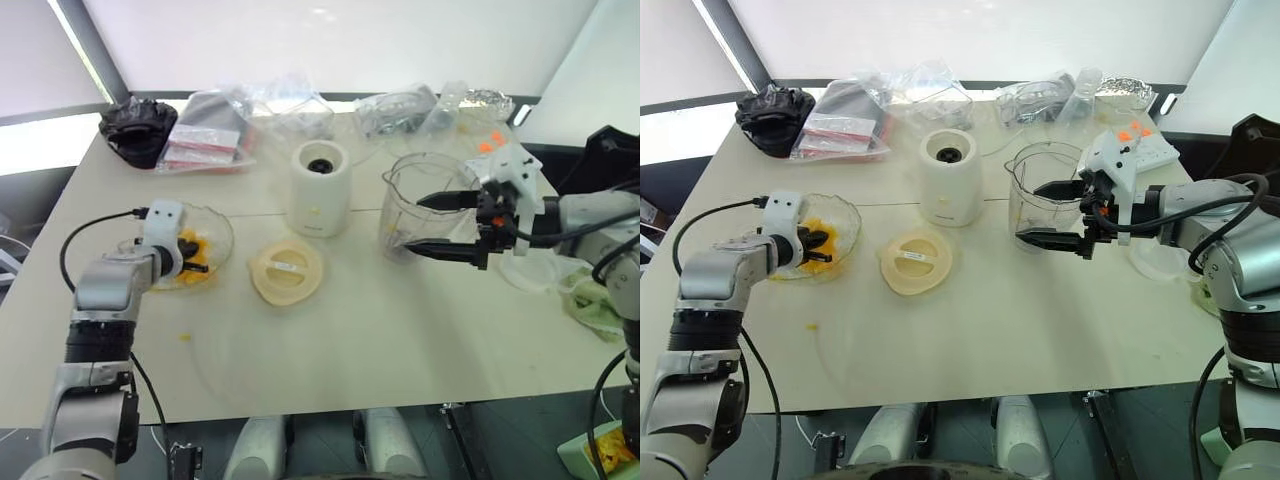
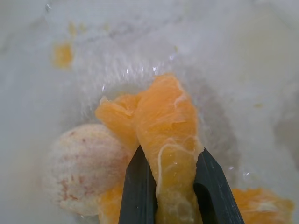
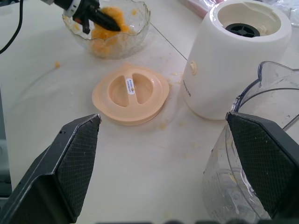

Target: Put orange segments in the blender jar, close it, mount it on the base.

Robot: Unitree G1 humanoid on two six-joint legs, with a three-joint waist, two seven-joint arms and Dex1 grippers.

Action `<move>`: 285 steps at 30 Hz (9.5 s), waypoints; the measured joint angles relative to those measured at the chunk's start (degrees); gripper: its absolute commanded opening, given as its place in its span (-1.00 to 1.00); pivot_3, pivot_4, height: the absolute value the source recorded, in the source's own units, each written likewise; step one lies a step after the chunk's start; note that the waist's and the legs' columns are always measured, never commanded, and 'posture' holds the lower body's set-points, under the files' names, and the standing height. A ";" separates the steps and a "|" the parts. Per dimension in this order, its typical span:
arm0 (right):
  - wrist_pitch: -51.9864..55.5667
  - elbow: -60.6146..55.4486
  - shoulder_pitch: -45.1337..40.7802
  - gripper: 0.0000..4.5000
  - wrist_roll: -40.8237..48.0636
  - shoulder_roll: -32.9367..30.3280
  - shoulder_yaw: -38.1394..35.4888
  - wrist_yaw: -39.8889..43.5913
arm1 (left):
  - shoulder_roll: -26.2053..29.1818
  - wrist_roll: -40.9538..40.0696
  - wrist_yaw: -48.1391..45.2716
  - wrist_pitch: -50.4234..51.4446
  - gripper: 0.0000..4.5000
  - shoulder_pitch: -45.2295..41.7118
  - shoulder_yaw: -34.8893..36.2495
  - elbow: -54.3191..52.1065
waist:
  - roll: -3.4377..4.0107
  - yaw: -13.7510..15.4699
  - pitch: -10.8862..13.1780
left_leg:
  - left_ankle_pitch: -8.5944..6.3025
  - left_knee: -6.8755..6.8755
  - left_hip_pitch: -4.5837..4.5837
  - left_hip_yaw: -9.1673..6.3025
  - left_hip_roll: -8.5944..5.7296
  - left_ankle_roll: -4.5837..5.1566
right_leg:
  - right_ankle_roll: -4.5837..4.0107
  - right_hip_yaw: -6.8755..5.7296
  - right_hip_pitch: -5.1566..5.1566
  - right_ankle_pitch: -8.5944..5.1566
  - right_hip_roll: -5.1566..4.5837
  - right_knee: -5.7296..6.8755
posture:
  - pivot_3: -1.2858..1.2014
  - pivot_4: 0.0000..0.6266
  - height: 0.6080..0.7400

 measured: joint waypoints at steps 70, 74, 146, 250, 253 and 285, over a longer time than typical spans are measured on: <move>5.04 -45.42 52.80 1.00 25.94 11.41 -38.63 -45.43 | -40.24 7.36 -29.70 -61.19 -0.36 -55.28 -12.65 69.47 | -0.11 1.41 0.11 | -0.15 0.23 -0.29 0.18 -0.10 0.30 | 0.31 -0.03 0.13 0.08 0.10 -0.53 | 0.03 -0.52 1.00; 0.59 -45.42 56.73 1.00 27.68 9.44 -37.87 -48.74 | -40.79 8.93 -28.81 -62.34 0.59 -55.29 -12.63 69.84 | -0.12 1.46 0.11 | -0.15 0.23 -0.28 0.18 -0.10 0.30 | 0.31 -0.03 0.14 0.08 0.10 -0.53 | 0.03 -0.52 1.00; -5.14 8.84 36.90 1.00 -11.45 14.44 -33.45 -55.54 | -13.57 1.30 -23.96 -28.58 0.97 1.17 -15.17 -4.51 | 0.34 1.21 -0.29 | -0.15 0.28 -0.04 0.30 -0.07 0.31 | 0.24 0.16 0.32 0.08 0.11 -0.40 | 0.03 -0.52 1.00; -20.53 27.97 15.48 -0.98 -1.29 29.47 -40.64 -63.72 | -9.55 -4.93 -24.07 -28.34 1.00 1.00 -15.80 -8.83 | 0.61 -0.22 -0.19 | -0.22 0.06 0.75 0.18 -0.03 0.43 | 0.05 0.26 1.14 -0.06 0.11 -0.77 | 0.03 -0.52 1.00; -20.53 26.83 15.48 -0.98 -0.89 29.44 -40.63 -63.79 | -9.55 -4.93 -24.25 -28.91 1.00 0.90 -15.81 -8.24 | 0.61 -0.27 -0.18 | -0.23 0.05 0.75 0.18 -0.03 0.43 | 0.05 0.26 1.12 -0.06 0.11 -0.76 | 0.03 -0.52 1.00; -11.67 17.62 -0.84 -0.98 -7.58 4.94 -24.64 -53.86 | -13.27 -5.67 -27.46 -34.24 1.00 -1.10 -15.73 -4.57 | 0.69 -0.13 -0.10 | -0.27 0.00 0.62 0.21 -0.02 0.51 | 0.06 0.25 1.02 -0.09 0.08 -0.89 | 0.03 -0.52 1.00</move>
